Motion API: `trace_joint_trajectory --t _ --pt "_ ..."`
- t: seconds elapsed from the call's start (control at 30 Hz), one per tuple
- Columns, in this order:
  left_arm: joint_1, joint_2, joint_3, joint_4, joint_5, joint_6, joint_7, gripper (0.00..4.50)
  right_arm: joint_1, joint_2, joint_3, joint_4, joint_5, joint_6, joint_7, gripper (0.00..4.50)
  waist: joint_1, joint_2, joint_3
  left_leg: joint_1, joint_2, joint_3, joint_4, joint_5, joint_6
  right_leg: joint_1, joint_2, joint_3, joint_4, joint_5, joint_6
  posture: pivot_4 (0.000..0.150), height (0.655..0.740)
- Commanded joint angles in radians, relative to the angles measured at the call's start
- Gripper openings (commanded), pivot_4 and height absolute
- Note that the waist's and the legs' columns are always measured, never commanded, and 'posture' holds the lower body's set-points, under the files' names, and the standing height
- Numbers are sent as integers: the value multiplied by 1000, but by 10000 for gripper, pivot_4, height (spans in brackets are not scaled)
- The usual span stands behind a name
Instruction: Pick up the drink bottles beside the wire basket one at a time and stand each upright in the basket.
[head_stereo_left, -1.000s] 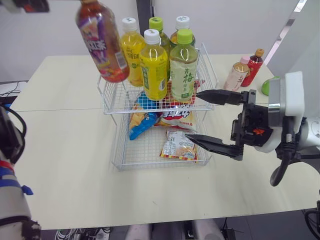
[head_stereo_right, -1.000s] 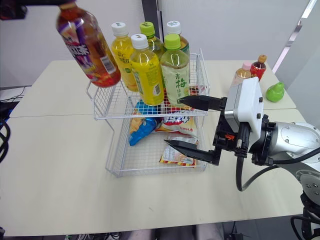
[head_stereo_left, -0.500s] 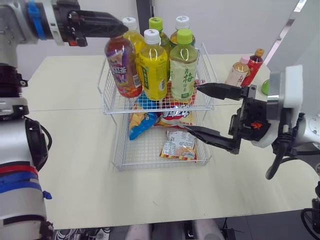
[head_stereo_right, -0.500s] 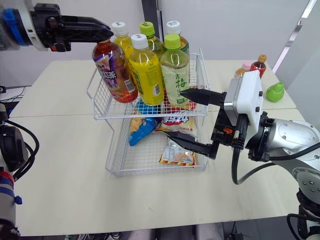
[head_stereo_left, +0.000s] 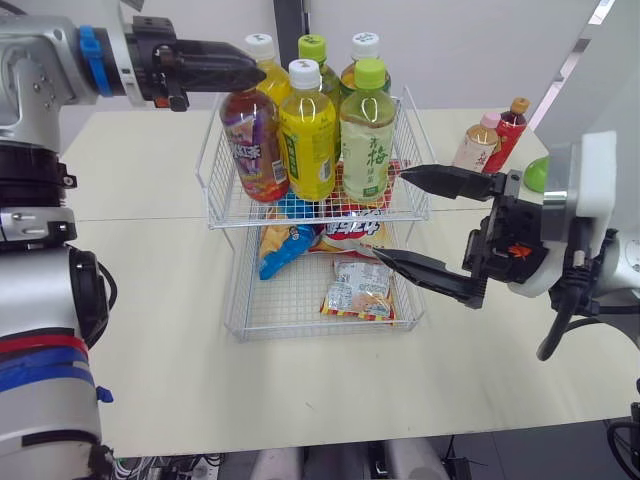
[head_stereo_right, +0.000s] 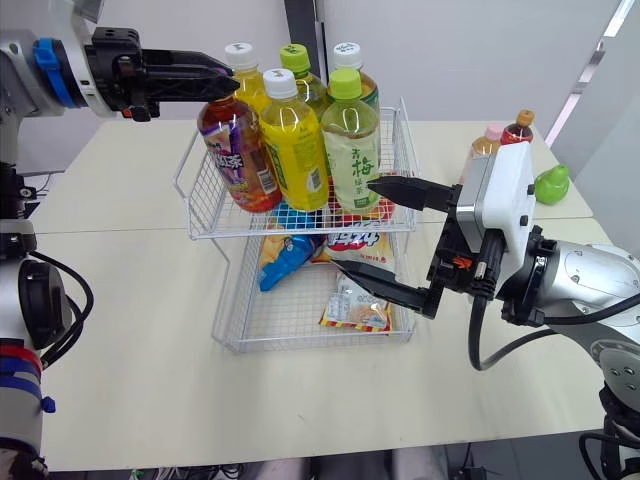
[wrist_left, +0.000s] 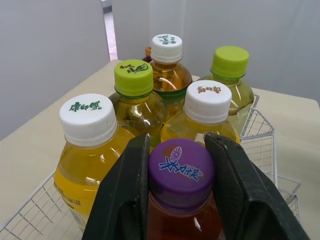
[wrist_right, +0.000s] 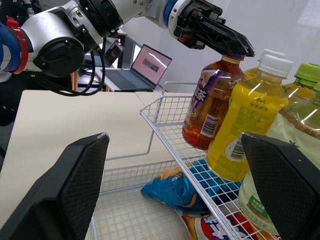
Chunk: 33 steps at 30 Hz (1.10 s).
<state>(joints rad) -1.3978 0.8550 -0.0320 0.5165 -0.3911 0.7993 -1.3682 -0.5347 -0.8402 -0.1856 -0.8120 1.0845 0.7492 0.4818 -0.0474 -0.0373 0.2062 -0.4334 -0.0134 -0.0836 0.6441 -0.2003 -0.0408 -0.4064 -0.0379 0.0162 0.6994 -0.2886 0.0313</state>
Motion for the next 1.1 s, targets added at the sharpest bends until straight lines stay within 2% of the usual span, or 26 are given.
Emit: trace_joint_trajectory --t 0.03,0.33,0.63,0.8,0.93,1.1 --pt "-1 8 20 -19 -10 -2 -15 16814 -2 -16 -41 -21 19 -27 2 45000 0 0 0 0 0 0 0 0 0 0 0 0 0 0 0 1500 7308" --pt "-31 67 36 1 -20 23 -77 43954 13 -30 -53 -19 25 -30 13 45000 -1 0 0 0 0 0 0 0 0 0 0 0 0 0 0 1500 7308" --pt "-15 183 79 -47 -23 48 -74 44546 29 -67 -92 9 25 -43 68 45000 -2 0 0 0 0 0 0 0 0 0 0 0 0 0 0 1500 7308" --pt "20 274 111 -63 -14 49 -59 44546 42 -156 -190 83 108 -14 162 45000 -2 0 0 0 0 0 -1 0 0 0 0 -1 0 0 0 1500 7308" --pt "155 382 191 -69 41 -70 23 44546 17 -277 -277 236 44 -15 269 45000 -1 2 0 1 0 2 0 0 0 1 0 1 0 0 0 1500 7308" --pt "366 426 314 -56 69 -189 139 44546 -8 -341 -290 402 -73 -64 350 45000 0 1 -1 2 2 2 0 0 0 1 1 0 -1 0 -1 1500 7308"
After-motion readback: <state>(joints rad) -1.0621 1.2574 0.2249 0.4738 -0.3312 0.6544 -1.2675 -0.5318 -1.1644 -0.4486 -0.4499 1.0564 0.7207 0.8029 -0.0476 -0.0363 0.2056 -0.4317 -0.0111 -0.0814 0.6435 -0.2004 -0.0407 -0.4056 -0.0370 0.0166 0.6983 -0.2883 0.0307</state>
